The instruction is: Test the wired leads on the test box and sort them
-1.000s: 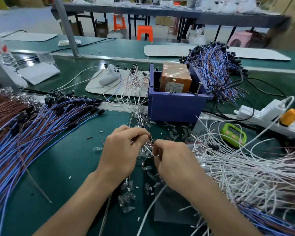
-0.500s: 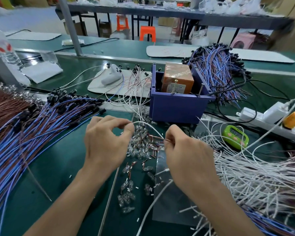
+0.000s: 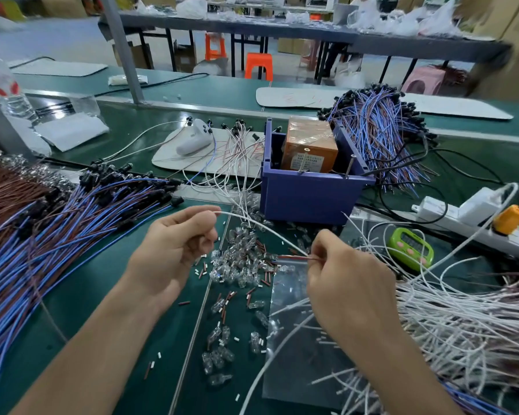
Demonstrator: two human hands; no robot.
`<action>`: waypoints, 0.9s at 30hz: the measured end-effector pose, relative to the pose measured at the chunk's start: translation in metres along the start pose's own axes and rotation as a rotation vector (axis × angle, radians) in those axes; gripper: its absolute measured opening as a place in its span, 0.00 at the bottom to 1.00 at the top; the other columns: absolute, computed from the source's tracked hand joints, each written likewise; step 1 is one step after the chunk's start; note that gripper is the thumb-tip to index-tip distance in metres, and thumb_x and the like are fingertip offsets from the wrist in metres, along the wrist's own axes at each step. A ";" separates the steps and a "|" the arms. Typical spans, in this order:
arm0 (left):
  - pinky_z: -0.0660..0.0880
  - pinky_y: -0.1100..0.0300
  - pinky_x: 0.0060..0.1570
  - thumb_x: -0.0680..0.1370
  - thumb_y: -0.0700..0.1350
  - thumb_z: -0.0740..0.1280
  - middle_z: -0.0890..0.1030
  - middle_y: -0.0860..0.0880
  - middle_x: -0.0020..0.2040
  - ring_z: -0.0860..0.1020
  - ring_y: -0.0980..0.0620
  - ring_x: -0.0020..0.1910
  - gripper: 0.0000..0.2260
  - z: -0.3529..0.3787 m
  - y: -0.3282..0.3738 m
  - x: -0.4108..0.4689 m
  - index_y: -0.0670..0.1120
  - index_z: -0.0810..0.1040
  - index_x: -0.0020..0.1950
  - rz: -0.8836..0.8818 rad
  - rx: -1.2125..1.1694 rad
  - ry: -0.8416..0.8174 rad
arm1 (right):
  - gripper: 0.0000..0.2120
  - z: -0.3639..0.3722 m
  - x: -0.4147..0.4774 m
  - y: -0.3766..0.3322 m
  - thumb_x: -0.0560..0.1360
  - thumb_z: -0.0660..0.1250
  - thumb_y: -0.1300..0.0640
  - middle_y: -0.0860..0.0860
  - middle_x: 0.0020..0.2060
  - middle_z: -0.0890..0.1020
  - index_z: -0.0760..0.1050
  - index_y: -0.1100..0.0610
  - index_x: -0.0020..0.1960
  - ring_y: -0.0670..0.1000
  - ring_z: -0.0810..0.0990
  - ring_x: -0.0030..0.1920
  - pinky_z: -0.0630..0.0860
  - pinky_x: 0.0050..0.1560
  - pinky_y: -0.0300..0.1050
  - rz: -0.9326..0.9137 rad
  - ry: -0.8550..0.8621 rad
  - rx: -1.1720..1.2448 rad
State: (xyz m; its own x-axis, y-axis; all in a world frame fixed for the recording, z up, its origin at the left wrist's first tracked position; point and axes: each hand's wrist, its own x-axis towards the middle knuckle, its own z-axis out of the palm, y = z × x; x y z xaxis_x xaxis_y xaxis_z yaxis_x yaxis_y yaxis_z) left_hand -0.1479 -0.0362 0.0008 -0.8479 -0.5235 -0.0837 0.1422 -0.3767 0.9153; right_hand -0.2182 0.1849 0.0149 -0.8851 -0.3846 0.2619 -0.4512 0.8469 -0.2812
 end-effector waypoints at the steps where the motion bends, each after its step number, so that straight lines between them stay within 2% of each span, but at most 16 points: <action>1: 0.73 0.68 0.28 0.68 0.43 0.73 0.80 0.48 0.29 0.74 0.56 0.26 0.04 -0.001 0.001 0.000 0.45 0.88 0.39 -0.008 -0.007 0.012 | 0.07 0.002 0.000 0.002 0.81 0.61 0.52 0.44 0.28 0.76 0.73 0.48 0.44 0.43 0.72 0.30 0.65 0.30 0.43 -0.006 -0.026 0.012; 4: 0.69 0.69 0.24 0.67 0.45 0.74 0.78 0.48 0.28 0.72 0.56 0.25 0.05 0.003 -0.001 -0.002 0.45 0.89 0.39 0.018 0.175 0.018 | 0.10 0.008 0.001 0.005 0.83 0.62 0.53 0.40 0.34 0.77 0.78 0.47 0.45 0.40 0.73 0.38 0.66 0.37 0.34 -0.061 -0.038 0.207; 7: 0.64 0.68 0.25 0.69 0.45 0.78 0.75 0.49 0.26 0.67 0.56 0.25 0.04 0.013 -0.007 -0.011 0.47 0.89 0.41 0.068 0.434 -0.079 | 0.10 0.009 -0.001 0.003 0.83 0.63 0.54 0.34 0.44 0.75 0.82 0.46 0.56 0.38 0.76 0.47 0.70 0.47 0.32 -0.127 0.040 0.465; 9: 0.64 0.67 0.26 0.72 0.40 0.79 0.76 0.49 0.26 0.67 0.56 0.25 0.03 0.023 -0.013 -0.018 0.47 0.89 0.41 0.086 0.522 -0.173 | 0.13 0.013 -0.005 -0.001 0.84 0.61 0.50 0.33 0.48 0.76 0.80 0.42 0.64 0.36 0.76 0.52 0.73 0.53 0.32 -0.157 -0.033 0.547; 11: 0.64 0.68 0.24 0.74 0.36 0.77 0.75 0.51 0.24 0.67 0.57 0.23 0.05 0.029 -0.018 -0.020 0.45 0.89 0.42 0.082 0.509 -0.221 | 0.12 0.018 -0.009 -0.007 0.84 0.61 0.49 0.36 0.48 0.79 0.78 0.39 0.65 0.37 0.78 0.53 0.76 0.54 0.36 -0.161 -0.161 0.621; 14: 0.67 0.67 0.24 0.73 0.35 0.77 0.79 0.50 0.26 0.71 0.58 0.23 0.06 0.031 -0.019 -0.021 0.45 0.89 0.42 0.094 0.518 -0.222 | 0.08 0.021 -0.007 -0.009 0.83 0.64 0.51 0.41 0.39 0.83 0.82 0.44 0.54 0.41 0.80 0.42 0.77 0.43 0.40 -0.126 -0.279 0.734; 16: 0.72 0.65 0.27 0.70 0.39 0.80 0.83 0.46 0.30 0.75 0.55 0.25 0.04 0.030 -0.016 -0.021 0.47 0.89 0.42 0.105 0.516 -0.188 | 0.10 0.020 -0.003 -0.006 0.82 0.66 0.52 0.45 0.31 0.81 0.82 0.50 0.43 0.42 0.76 0.32 0.72 0.33 0.39 -0.098 -0.289 0.768; 18: 0.76 0.64 0.32 0.67 0.41 0.80 0.86 0.44 0.33 0.80 0.54 0.29 0.05 0.028 -0.013 -0.020 0.48 0.89 0.41 0.109 0.494 -0.166 | 0.12 0.020 -0.001 -0.003 0.82 0.67 0.53 0.47 0.28 0.79 0.81 0.52 0.41 0.42 0.72 0.28 0.66 0.28 0.39 -0.060 -0.277 0.778; 20: 0.78 0.65 0.35 0.68 0.36 0.80 0.86 0.43 0.35 0.82 0.54 0.31 0.07 0.027 -0.011 -0.020 0.47 0.89 0.42 0.109 0.480 -0.178 | 0.12 0.020 -0.001 -0.002 0.82 0.66 0.54 0.46 0.26 0.77 0.81 0.51 0.40 0.42 0.69 0.25 0.63 0.26 0.36 -0.024 -0.260 0.801; 22: 0.78 0.66 0.36 0.70 0.30 0.78 0.87 0.42 0.36 0.83 0.54 0.33 0.10 0.025 -0.010 -0.020 0.45 0.88 0.43 0.094 0.479 -0.192 | 0.12 0.022 -0.002 -0.003 0.82 0.66 0.54 0.45 0.25 0.77 0.80 0.50 0.40 0.42 0.69 0.24 0.63 0.26 0.35 -0.006 -0.258 0.809; 27: 0.79 0.65 0.37 0.70 0.29 0.77 0.87 0.42 0.37 0.83 0.52 0.33 0.11 0.024 -0.008 -0.020 0.45 0.88 0.44 0.059 0.480 -0.162 | 0.13 0.025 -0.004 -0.005 0.82 0.65 0.53 0.40 0.26 0.77 0.80 0.49 0.40 0.41 0.72 0.26 0.65 0.28 0.34 0.018 -0.249 0.791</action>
State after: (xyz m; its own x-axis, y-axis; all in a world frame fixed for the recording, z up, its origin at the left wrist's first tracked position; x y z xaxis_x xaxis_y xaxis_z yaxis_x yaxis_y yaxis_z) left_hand -0.1442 -0.0044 0.0050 -0.9192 -0.3937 0.0011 -0.0261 0.0638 0.9976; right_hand -0.2157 0.1733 -0.0075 -0.8504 -0.5221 0.0654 -0.3012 0.3812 -0.8741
